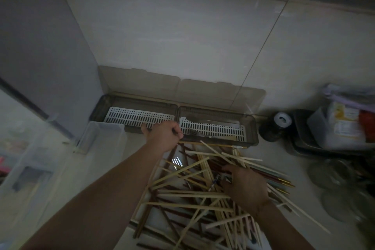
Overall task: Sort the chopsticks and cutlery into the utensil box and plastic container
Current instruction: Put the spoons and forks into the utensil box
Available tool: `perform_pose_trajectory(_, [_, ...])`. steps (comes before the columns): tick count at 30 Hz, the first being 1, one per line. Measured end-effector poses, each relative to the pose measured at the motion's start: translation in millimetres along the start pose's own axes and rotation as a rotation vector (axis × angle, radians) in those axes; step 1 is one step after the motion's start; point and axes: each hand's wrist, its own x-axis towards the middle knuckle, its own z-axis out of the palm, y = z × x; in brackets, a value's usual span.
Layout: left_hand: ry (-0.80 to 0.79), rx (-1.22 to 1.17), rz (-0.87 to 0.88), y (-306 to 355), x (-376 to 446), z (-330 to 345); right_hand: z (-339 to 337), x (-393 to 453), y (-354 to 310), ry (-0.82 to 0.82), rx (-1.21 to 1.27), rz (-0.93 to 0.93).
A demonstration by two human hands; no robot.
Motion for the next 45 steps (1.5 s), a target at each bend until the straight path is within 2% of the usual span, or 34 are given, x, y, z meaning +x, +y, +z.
perform_pose_trajectory(7, [0.007, 0.006, 0.008, -0.7, 1.2, 0.8, 1.7, 12.4, -1.3, -0.069, -0.019, -0.052])
perform_pose_trajectory(13, [0.006, 0.013, 0.009, -1.3, 2.0, 1.6, -1.1, 17.4, -0.6, -0.015, 0.02, -0.08])
perform_pose_trajectory(17, [0.001, 0.011, 0.005, -1.1, 1.7, 0.3, -2.8, 24.3, 1.7, 0.014, 0.128, 0.003])
perform_pose_trajectory(20, [-0.008, 0.01, -0.002, -0.2, 1.9, -0.7, -2.5, 27.1, 0.6, 0.075, 0.192, 0.021])
perform_pose_trajectory(24, [-0.009, -0.001, -0.001, 0.3, 0.6, -1.1, -5.9, 27.6, -10.5, 0.247, 0.267, -0.042])
perform_pose_trajectory(27, [-0.007, -0.007, 0.004, 1.1, -0.3, -1.9, -17.7, 29.8, -19.6, 0.301, 0.468, -0.115])
perform_pose_trajectory(30, [-0.012, 0.004, 0.008, 0.1, -0.1, -2.2, -38.6, 35.0, -28.0, 0.174, 0.725, -0.19])
perform_pose_trajectory(34, [-0.016, 0.005, 0.009, -0.2, -0.5, -2.8, -79.2, 54.0, -28.6, 0.236, 1.363, -0.145])
perform_pose_trajectory(35, [-0.014, 0.003, 0.013, -0.1, -0.5, -2.8, -89.4, 63.5, -25.3, 0.275, 1.433, -0.135])
perform_pose_trajectory(37, [-0.011, 0.005, 0.018, 0.1, -0.2, -2.8, -104.0, 88.5, -16.4, 0.336, 1.404, -0.142])
perform_pose_trajectory(39, [-0.012, 0.013, 0.013, 0.9, 0.6, -2.9, -113.3, 114.9, -11.6, 0.309, 1.309, -0.188])
perform_pose_trajectory(41, [-0.006, 0.025, 0.01, 1.2, 1.5, -2.6, -113.6, 135.2, -14.0, 0.185, 1.04, -0.211])
perform_pose_trajectory(43, [-0.004, 0.017, 0.013, 0.0, 2.0, -1.5, -101.8, 152.9, -18.0, 0.062, 0.632, -0.233])
perform_pose_trajectory(45, [-0.002, -0.007, 0.018, -1.1, 1.6, -0.9, -80.2, 165.4, -20.4, -0.047, 0.409, -0.239])
